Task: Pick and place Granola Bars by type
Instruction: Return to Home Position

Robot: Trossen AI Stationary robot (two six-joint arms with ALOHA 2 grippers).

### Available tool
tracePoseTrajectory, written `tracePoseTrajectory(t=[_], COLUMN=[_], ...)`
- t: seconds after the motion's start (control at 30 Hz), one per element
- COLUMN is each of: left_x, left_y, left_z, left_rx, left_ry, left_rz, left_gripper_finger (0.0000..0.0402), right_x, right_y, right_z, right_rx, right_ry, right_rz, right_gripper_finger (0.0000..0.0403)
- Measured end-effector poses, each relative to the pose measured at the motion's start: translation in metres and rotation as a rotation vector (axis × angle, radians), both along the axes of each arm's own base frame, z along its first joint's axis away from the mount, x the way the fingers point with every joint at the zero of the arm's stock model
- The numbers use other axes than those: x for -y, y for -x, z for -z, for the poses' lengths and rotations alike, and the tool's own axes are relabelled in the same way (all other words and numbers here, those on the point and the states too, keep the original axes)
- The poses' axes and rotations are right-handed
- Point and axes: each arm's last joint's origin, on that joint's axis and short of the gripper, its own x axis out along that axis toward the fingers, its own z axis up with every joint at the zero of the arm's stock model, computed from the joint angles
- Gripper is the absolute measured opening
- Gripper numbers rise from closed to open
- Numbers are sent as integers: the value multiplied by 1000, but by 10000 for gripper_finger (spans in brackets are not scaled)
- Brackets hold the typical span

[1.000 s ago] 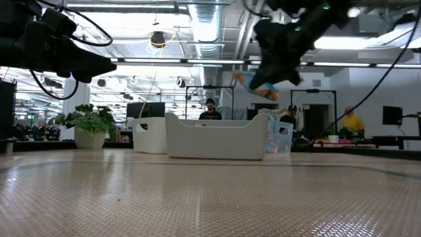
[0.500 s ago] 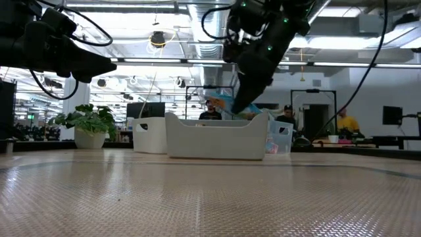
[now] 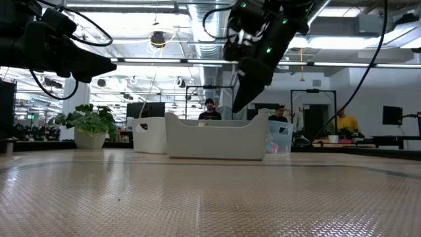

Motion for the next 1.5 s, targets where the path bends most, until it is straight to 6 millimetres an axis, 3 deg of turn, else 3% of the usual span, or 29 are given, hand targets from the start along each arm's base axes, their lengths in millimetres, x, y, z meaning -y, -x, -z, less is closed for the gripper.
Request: tracePoseTrajectory(t=[0.2,0.4,0.63,0.83,1.1,1.5], left_x=[0,0,0,0,0,0], left_y=[0,0,0,0,0,0], left_z=[0,0,0,0,0,0], left_rx=[0,0,0,0,0,0], left_ry=[0,0,0,0,0,0], left_rz=[0,-1,-1,-2,-2,-2], left_gripper_finger=[169,169,169,169,169,169], right_x=[-20,-41,-51,-62,-67,-66], right_y=[28,83,152,187,207,222], right_z=[-17,-12,2,24,50,56], right_rx=[185,433,560,742,826,879], right_ry=[-25,-55,-130,6,55,34], right_rz=[15,-29,-14,-241,-339,-353], right_gripper_finger=[237,239,240,240,240,240])
